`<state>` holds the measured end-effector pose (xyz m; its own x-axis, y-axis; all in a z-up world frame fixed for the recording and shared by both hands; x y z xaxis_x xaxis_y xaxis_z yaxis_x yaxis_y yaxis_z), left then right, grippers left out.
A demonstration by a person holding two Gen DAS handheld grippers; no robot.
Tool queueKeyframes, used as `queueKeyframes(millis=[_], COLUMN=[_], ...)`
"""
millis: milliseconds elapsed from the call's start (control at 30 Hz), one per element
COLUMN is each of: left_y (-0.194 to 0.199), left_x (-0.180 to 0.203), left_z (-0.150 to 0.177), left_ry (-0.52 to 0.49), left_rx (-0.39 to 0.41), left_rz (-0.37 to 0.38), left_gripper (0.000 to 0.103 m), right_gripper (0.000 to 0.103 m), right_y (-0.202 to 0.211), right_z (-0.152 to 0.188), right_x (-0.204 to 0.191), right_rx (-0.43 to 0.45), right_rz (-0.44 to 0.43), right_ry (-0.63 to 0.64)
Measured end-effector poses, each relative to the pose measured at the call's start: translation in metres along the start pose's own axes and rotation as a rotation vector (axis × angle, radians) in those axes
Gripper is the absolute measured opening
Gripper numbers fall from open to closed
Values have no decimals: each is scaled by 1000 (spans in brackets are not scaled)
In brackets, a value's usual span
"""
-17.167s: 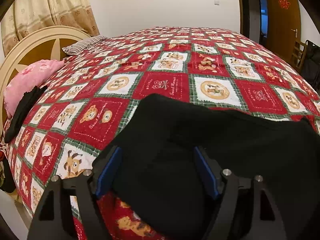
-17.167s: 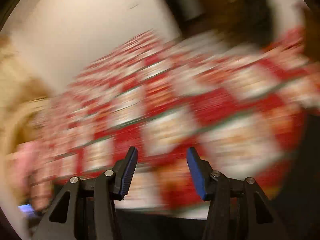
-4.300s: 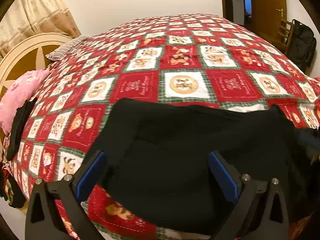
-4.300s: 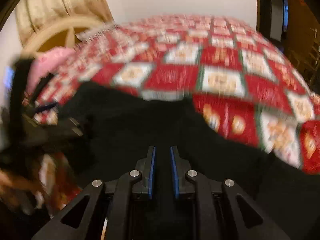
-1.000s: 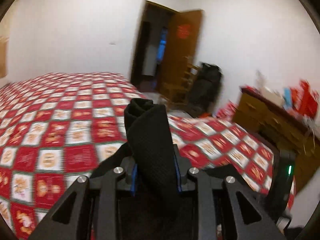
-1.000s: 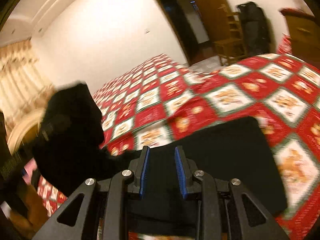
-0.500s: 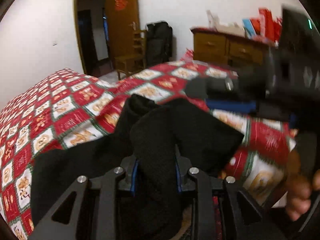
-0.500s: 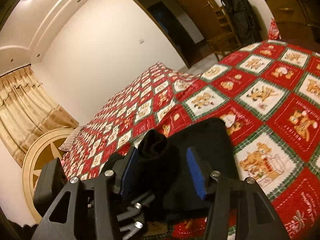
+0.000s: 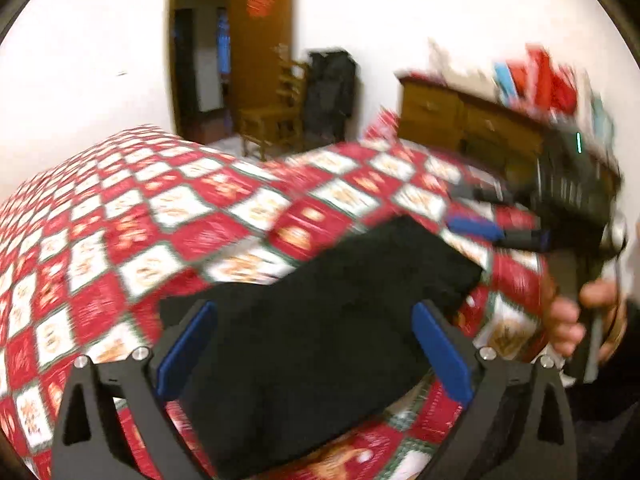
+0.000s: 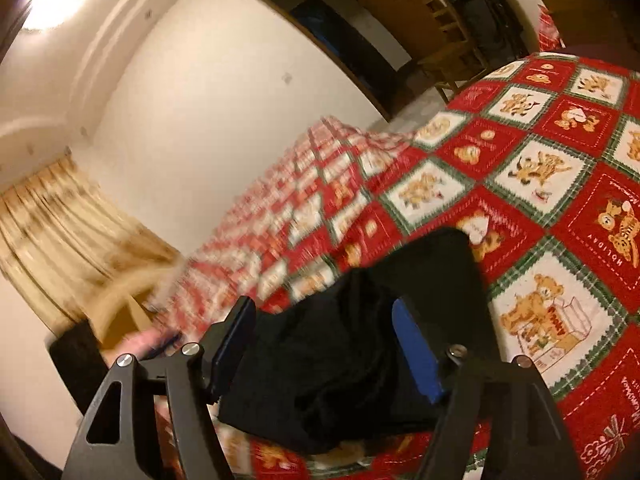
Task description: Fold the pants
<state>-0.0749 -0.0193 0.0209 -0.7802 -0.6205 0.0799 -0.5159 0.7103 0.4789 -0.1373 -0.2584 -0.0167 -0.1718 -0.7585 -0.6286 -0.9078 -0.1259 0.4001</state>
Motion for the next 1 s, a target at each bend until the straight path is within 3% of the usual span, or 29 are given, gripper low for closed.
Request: queueKeyframes(millis=[67, 167, 300, 367, 433, 533, 667, 800, 900, 1000], left_y=[8, 6, 4, 0, -5, -15, -19, -18, -21, -28], left_x=[-34, -76, -112, -122, -125, -125, -122, -116, -110, -99], left_z=[-1, 9, 29, 38, 43, 46, 44, 34, 24, 18], left_ry=[102, 240, 365, 406, 428, 421, 409, 378, 355, 322], left_rx=[38, 7, -33, -50, -67, -89, -104, -78, -62, -52], left_rz=[-86, -241, -368, -392, -408, -425, -425, -453, -472, -473], left_gripper=[102, 101, 101, 101, 101, 101, 101, 101, 101, 101], right_gripper=[72, 72, 72, 67, 39, 21, 18, 18, 18, 18], right_y=[-11, -26, -32, -35, -35, -33, -23, -2, 7, 5], right_z=[11, 31, 57, 66, 67, 59, 48, 27, 19, 20], right_x=[-8, -21, -38, -46, -47, -42, -56, -76, -74, -49], right_rx=[-28, -61, -57, -64, -66, -82, -55, 50, 84, 49], right_rz=[69, 217, 237, 297, 322, 277, 213, 200, 241, 302], right_ry=[92, 273, 423, 527, 560, 517, 535, 604, 663, 659])
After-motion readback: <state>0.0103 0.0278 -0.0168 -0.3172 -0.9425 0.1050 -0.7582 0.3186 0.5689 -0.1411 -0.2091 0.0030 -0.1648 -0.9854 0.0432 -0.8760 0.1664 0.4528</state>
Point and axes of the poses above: each gripper's, at about its wrist camera, not at the fingertips, and y roughly against the way its jaws point, x to its right, z to its underside, the point moved 2 cm from there along -y, roughly the way its jaws point, and after that the axes turned 9 degrees about x, right-handed, at the moved point
